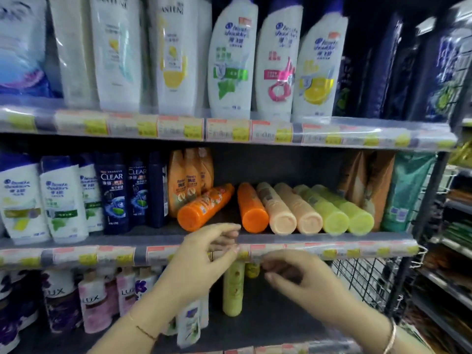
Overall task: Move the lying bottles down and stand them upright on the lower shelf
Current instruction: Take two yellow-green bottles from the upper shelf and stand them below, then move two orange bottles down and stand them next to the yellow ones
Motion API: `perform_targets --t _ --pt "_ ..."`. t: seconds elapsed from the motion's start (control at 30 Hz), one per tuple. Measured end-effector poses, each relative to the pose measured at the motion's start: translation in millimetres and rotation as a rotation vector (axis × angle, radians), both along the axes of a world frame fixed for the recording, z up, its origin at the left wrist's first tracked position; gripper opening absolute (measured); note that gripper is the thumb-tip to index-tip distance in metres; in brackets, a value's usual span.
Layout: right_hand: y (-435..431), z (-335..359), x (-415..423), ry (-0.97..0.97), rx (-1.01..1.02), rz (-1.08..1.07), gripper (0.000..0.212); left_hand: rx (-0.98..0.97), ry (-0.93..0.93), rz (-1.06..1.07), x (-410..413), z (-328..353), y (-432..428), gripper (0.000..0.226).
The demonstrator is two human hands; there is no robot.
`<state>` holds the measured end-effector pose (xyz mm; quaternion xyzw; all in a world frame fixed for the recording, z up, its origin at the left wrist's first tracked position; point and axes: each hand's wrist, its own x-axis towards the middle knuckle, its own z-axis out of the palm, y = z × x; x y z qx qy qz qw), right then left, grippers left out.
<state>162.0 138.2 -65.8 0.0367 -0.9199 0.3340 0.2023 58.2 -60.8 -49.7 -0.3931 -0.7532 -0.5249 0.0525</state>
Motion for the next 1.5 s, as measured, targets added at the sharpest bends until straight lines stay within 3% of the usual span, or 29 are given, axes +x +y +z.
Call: perform_targets --t 0.3,0.63,0.8,0.9,1.0,1.13,1.27,1.5 --pt "72.5 70.6 -31.1 0.113 0.066 -0.324 0.029 -0.172 0.099 0.063 -50.4 55.4 60.2 0.039" --pt "35.8 71.5 -107.4 0.035 0.262 -0.208 0.04 -0.356 0.188 0.352 -102.2 42.9 29.8 0.035" --pt "25.6 58.0 -131.6 -0.091 0.377 -0.294 0.074 -0.483 0.171 0.348 -107.7 40.3 25.8 0.025" --pt "20.3 52.0 -135.3 -0.143 0.462 -0.347 0.1 -0.508 0.141 0.319 -111.0 40.8 28.4 0.037" --pt "13.8 51.2 -133.0 -0.185 0.503 -0.369 0.105 -0.586 0.085 0.35 -119.2 41.4 32.1 0.052" --pt "4.8 50.4 -133.1 -0.258 0.631 -0.421 0.112 -0.681 0.088 0.375 -123.6 39.7 36.2 0.054" --pt "-2.0 51.1 -136.4 -0.274 0.687 -0.431 0.111 -0.706 0.078 0.436 -124.7 40.0 35.9 0.057" --pt "0.6 42.7 -142.5 -0.122 0.693 -0.39 0.092 -0.645 -0.091 0.381 -128.5 55.3 33.4 0.048"
